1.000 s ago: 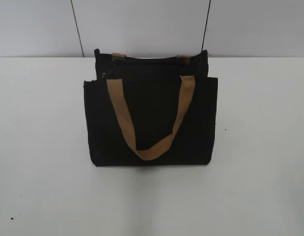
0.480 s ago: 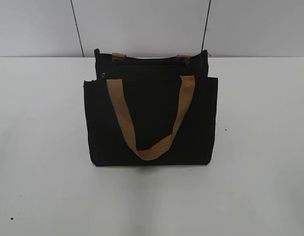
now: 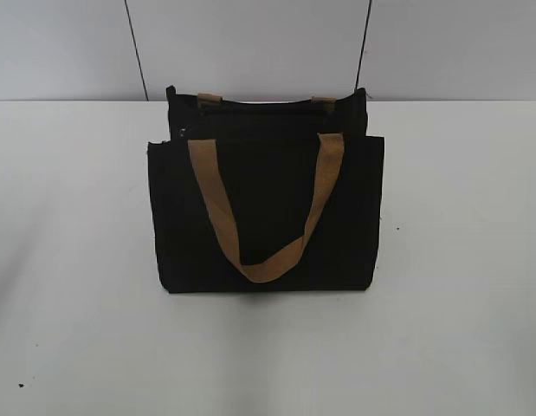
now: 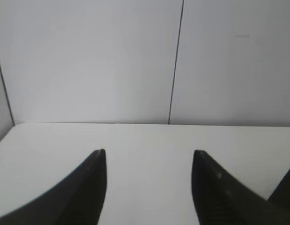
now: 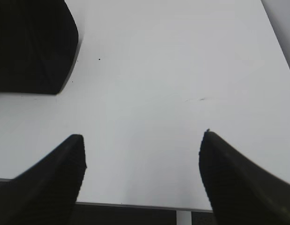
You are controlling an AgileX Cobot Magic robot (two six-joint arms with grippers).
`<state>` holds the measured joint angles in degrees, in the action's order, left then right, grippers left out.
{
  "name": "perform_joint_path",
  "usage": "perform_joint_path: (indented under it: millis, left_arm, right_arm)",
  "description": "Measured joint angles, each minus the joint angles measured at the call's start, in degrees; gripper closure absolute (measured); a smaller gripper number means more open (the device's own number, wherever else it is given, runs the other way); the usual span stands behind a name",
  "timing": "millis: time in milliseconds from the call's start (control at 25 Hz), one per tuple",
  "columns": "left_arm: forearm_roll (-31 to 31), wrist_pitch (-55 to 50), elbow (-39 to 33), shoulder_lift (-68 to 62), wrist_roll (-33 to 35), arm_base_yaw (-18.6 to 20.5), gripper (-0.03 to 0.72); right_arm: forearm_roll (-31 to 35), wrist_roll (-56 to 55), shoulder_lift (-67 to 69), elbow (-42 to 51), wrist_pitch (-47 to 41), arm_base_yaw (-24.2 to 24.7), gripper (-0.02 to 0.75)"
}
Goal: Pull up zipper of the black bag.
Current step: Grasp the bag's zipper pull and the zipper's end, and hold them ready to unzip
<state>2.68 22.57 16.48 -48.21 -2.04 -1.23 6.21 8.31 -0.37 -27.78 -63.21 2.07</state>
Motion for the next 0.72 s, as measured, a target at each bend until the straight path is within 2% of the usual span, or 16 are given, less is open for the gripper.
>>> perform_joint_path:
  millis: [200, 320, 520, 720]
  left_arm:
    - [16.73, 15.86, -0.01, -17.64, -13.46, 0.00, 0.286]
    - [23.96, 25.87, -0.01, -27.66, -17.53, 0.00, 0.305]
    - [32.27, 36.08, 0.46, -41.62, -18.91, 0.00, 0.312]
    - [46.96, 38.64, 7.30, -52.88, -18.61, 0.00, 0.337]
  right_arm:
    - [0.00, 0.00, 0.00, 0.00, 0.00, 0.00, 0.160]
    - [0.00, 0.00, 0.00, 0.00, 0.00, 0.00, 0.160]
    - [0.00, 0.00, 0.00, 0.00, 0.00, 0.00, 0.160]
    - [0.00, 0.00, 0.00, 0.00, 0.00, 0.00, 0.160]
